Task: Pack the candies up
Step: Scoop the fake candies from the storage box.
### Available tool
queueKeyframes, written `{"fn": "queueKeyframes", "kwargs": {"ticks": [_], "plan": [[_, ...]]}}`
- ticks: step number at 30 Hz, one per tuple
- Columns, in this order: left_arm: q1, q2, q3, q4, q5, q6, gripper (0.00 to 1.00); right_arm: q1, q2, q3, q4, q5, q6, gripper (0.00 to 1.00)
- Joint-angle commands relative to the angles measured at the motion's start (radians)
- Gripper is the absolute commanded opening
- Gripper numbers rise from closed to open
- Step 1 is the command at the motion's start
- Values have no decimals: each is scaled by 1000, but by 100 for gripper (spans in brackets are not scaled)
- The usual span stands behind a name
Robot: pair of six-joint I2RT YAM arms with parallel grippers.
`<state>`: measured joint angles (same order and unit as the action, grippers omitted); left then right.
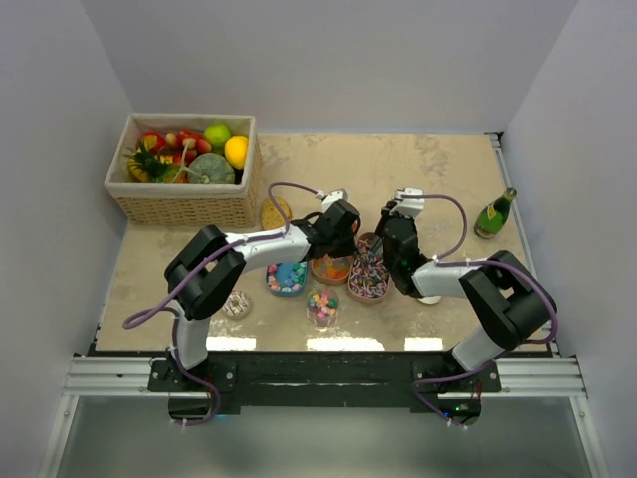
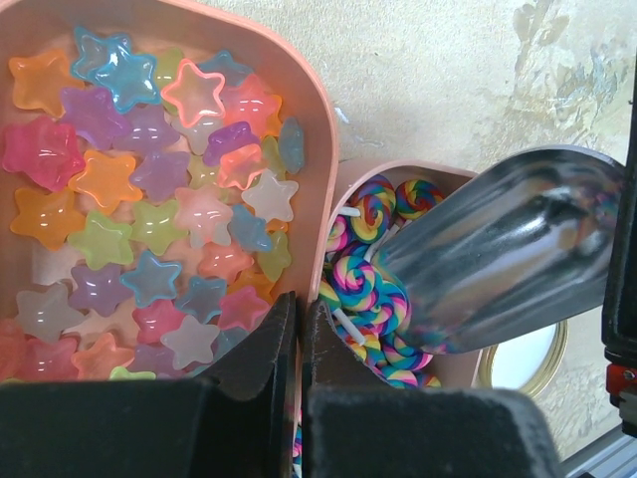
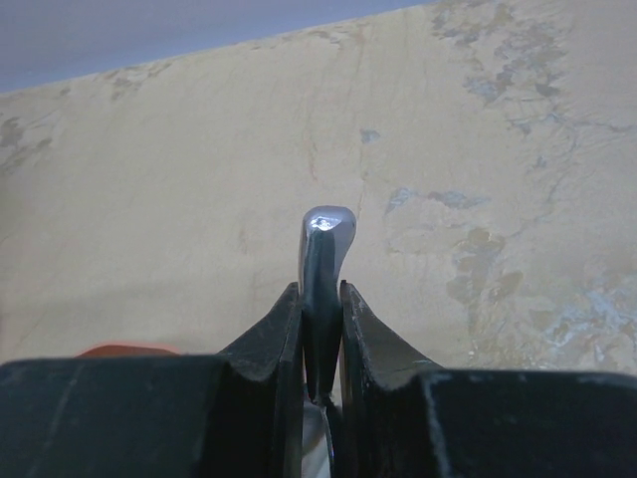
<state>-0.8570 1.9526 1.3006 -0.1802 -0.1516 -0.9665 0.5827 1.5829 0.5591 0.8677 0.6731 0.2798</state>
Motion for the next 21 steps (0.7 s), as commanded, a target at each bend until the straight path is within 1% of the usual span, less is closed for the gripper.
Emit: {"fn": "queueKeyframes", "kwargs": {"ticks": [1, 2, 9, 15, 21], "plan": [[9, 45, 8, -47, -3, -47, 0, 9, 5, -53, 39, -156, 97, 0], [7, 46, 8, -47, -3, -47, 0, 9, 8, -59, 42, -193, 110, 0], [10, 45, 5, -48, -9, -52, 0, 11, 34, -137, 132, -293, 176, 0], [10, 46, -3, -44, -8, -60, 0, 11, 60, -192, 192, -339, 252, 0], [10, 48, -3, -39, -5, -60, 0, 9, 91, -225, 244, -371, 289, 0]]}}
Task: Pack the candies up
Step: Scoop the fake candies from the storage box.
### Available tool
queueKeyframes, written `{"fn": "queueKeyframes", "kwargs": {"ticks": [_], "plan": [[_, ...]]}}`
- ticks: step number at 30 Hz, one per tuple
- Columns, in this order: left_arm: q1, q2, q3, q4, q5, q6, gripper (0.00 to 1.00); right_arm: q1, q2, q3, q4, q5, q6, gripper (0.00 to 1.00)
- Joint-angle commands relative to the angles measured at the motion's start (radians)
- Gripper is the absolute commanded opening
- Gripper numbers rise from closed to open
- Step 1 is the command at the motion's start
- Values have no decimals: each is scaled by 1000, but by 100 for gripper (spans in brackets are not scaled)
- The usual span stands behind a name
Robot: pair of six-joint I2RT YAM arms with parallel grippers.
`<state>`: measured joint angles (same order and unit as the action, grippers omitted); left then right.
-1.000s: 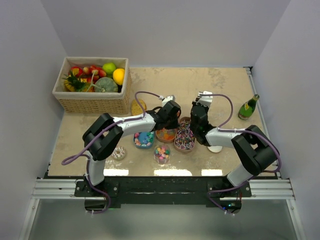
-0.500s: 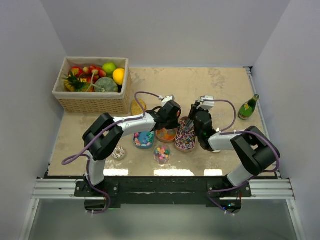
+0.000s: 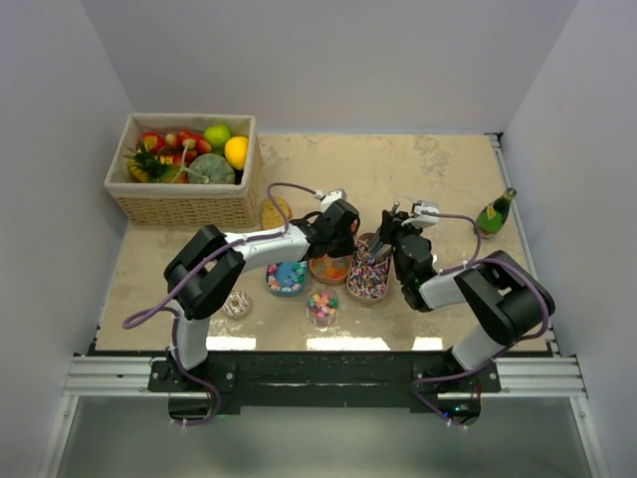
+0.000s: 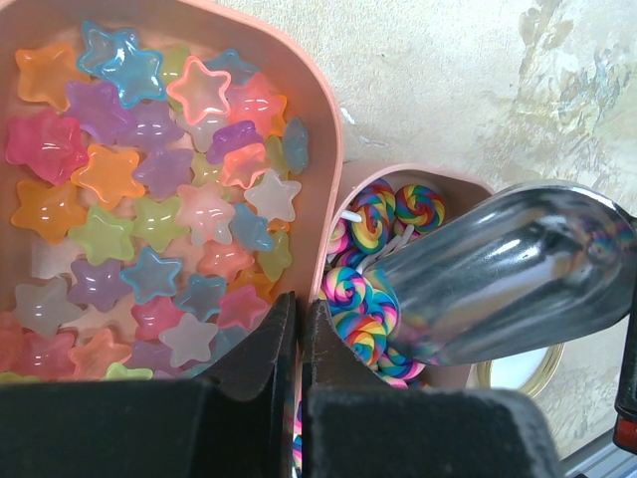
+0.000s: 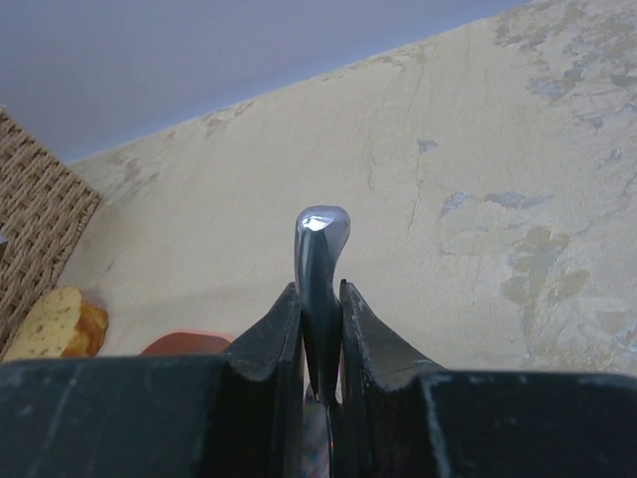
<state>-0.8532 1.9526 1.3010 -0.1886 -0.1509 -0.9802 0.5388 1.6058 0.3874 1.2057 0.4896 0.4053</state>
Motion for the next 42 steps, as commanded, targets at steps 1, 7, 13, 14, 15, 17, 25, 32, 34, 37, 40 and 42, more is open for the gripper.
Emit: {"fn": "queueKeyframes", "kwargs": {"ticks": [1, 7, 13, 14, 15, 17, 25, 32, 34, 37, 40, 42], "plan": [[6, 48, -3, -31, -6, -41, 0, 52, 69, -51, -94, -186, 164, 0], [6, 51, -3, -12, 25, -3, 0, 50, 40, -41, -107, -80, 87, 0], [6, 52, -3, -11, 51, 31, 0, 52, -96, 4, -176, 156, -20, 0], [6, 52, -3, -12, 51, 32, 0, 55, -104, 13, -181, 177, -49, 0], [6, 54, -3, -11, 51, 35, 0, 61, -110, 34, -193, 194, -69, 0], [6, 55, -2, -11, 56, 34, 0, 70, -100, 48, -201, 196, -112, 0], [6, 68, 18, -9, 67, 44, 0, 96, -5, 44, -198, 6, -18, 0], [6, 69, 20, -6, 65, 57, 0, 95, 104, -53, -71, -133, 180, 0], [6, 71, 18, -5, 67, 60, 0, 95, 134, -64, -37, -163, 225, 0], [6, 69, 15, 5, 77, 63, 0, 93, 183, -70, 21, -224, 260, 0], [6, 68, 14, 6, 80, 66, 0, 93, 233, -78, 97, -276, 294, 0], [6, 68, 14, 8, 80, 74, 0, 92, 252, -76, 104, -302, 299, 0]]}}
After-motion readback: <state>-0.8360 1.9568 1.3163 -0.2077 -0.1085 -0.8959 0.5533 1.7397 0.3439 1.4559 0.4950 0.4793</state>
